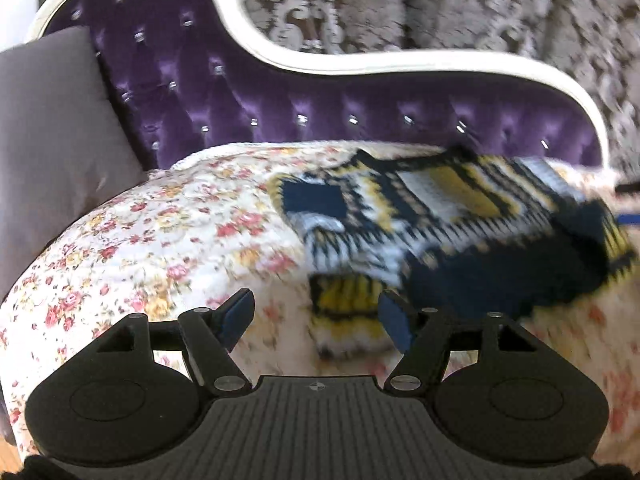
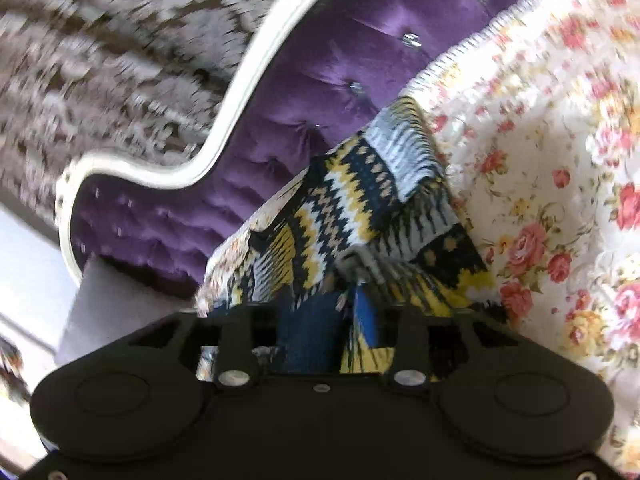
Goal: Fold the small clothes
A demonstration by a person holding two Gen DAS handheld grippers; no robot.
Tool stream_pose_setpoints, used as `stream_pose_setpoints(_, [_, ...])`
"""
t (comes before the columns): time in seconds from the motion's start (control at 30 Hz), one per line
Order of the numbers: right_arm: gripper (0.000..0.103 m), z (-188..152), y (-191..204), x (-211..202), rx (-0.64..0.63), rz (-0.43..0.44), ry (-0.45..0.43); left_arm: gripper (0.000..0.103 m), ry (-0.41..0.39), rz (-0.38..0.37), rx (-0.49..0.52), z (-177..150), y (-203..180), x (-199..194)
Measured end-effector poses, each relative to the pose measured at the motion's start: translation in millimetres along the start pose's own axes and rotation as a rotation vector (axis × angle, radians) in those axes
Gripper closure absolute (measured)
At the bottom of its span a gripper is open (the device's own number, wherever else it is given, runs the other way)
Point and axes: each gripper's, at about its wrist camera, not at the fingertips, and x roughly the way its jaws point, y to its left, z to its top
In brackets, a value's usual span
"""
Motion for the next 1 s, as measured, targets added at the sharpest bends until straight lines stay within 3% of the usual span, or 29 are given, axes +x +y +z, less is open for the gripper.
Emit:
stream_pose_setpoints(0.13, [0.043,-21,35,-3,-0.204,-0.057,0.015,0.036,0.030,-0.020,0.071,-9,-20,8])
stream_pose_setpoints(0.27, [0.032,-44,57,12,-0.316,-0.085,0.066,0.036,0.057,-0.041,0.020,-14,-26,9])
stream_pose_setpoints(0.47, [0.033,-66,59,45,-0.317,-0.126,0.162,0.036,0.038,-0.046,-0.004,-18,-26,-6])
stream_pose_setpoints(0.5, [0.035,-66,58,47,-0.303,-0.120,0.170,0.036,0.035,-0.044,-0.002,-19,-25,-8])
stream_pose_setpoints(0.6, [0.063,-63,56,51,-0.258,-0.108,0.183,0.036,0.034,-0.041,-0.007,-19,-19,-11])
stream_pose_setpoints(0.63, [0.085,-60,54,51,-0.236,-0.090,0.186,0.036,0.031,-0.039,-0.011,-19,-17,-12])
stream_pose_setpoints(0.83, [0.086,-37,48,46,-0.039,0.074,0.149,0.036,0.017,-0.035,-0.039,-15,-5,-16])
stream_pose_setpoints(1.0, [0.086,-9,54,57,0.021,0.118,0.088,0.036,0.002,-0.048,-0.054,-9,-2,-17])
